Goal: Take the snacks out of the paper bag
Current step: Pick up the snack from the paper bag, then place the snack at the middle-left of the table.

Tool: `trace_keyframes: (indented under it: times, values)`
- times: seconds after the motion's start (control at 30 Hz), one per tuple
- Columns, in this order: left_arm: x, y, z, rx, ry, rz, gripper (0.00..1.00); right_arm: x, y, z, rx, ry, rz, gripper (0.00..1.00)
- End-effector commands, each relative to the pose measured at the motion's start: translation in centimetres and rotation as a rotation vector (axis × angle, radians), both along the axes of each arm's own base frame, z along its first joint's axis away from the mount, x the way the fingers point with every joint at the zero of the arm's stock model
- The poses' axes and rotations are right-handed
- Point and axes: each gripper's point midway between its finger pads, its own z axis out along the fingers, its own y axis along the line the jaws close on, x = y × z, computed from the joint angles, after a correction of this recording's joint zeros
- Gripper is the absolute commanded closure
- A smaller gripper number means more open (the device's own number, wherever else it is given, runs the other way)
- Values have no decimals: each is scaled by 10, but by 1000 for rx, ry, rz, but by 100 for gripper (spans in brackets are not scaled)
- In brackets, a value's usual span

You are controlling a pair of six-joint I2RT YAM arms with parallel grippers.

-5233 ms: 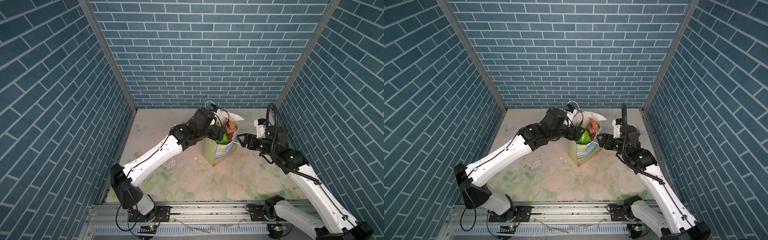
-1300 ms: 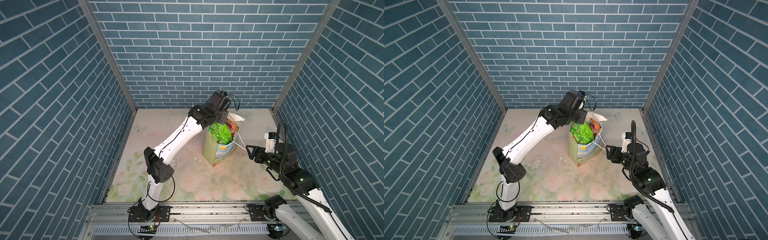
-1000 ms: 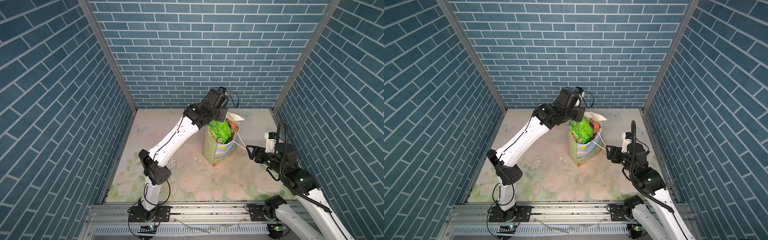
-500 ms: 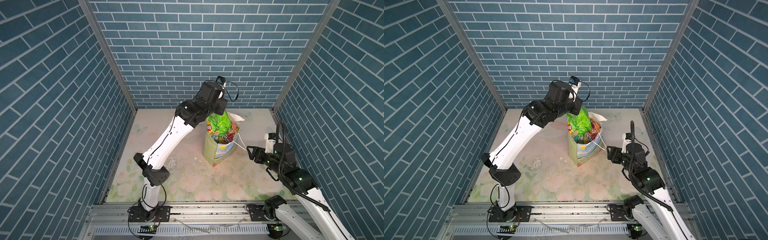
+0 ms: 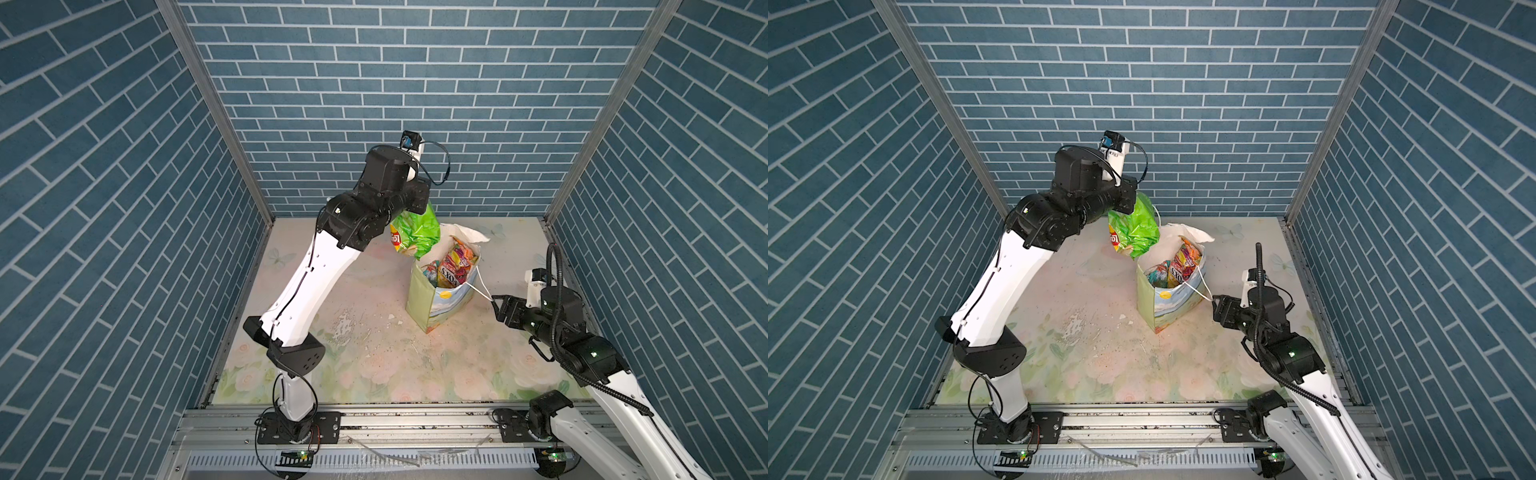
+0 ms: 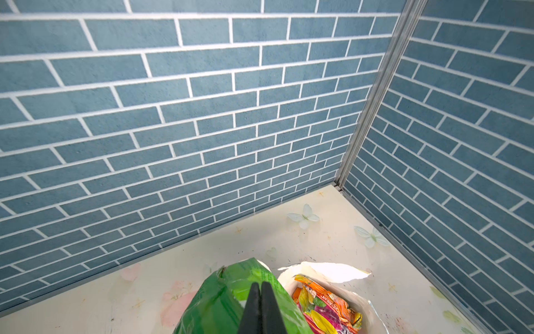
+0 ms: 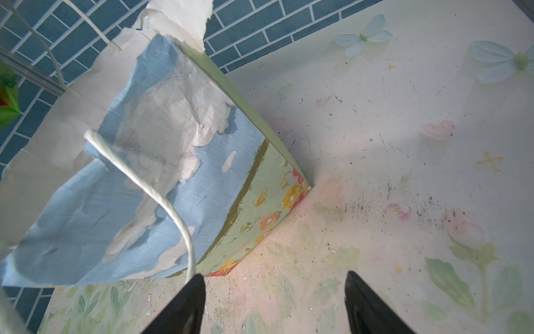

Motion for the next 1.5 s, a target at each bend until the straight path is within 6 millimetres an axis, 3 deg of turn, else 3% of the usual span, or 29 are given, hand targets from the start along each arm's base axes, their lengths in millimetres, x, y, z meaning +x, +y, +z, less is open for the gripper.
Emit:
trace_keyframes:
  times: [0.0, 0.23, 0.57, 0.7, 0.8, 1.03, 1.13, 1.23, 1.47]
  values:
    - [-8, 10, 35, -72, -82, -7, 100, -1, 2, -7, 26, 23, -10, 24]
    - [-7, 29, 51, -95, -121, 27, 100, -3, 1, -13, 30, 35, -16, 24]
    - [6, 116, 65, -211, -125, 180, 100, -3, 0, -16, 25, 40, -19, 24]
    - [11, 153, 60, -224, -123, 270, 100, -3, 1, -14, 30, 38, -18, 24]
    - [17, 174, 45, -225, -112, 339, 100, -3, 1, -14, 29, 35, -17, 24]
    - [25, 206, -10, -207, -94, 481, 100, 1, 1, -7, 5, 35, -10, 24]
    - [23, 221, -39, -222, -74, 564, 100, 3, 0, -5, -15, 37, -14, 25]
    - [20, 222, -76, -253, -53, 571, 100, 6, -8, -8, -71, 48, -43, 25]
    - [13, 246, -149, -179, 36, 681, 100, 13, -11, -10, -136, 92, -47, 25]
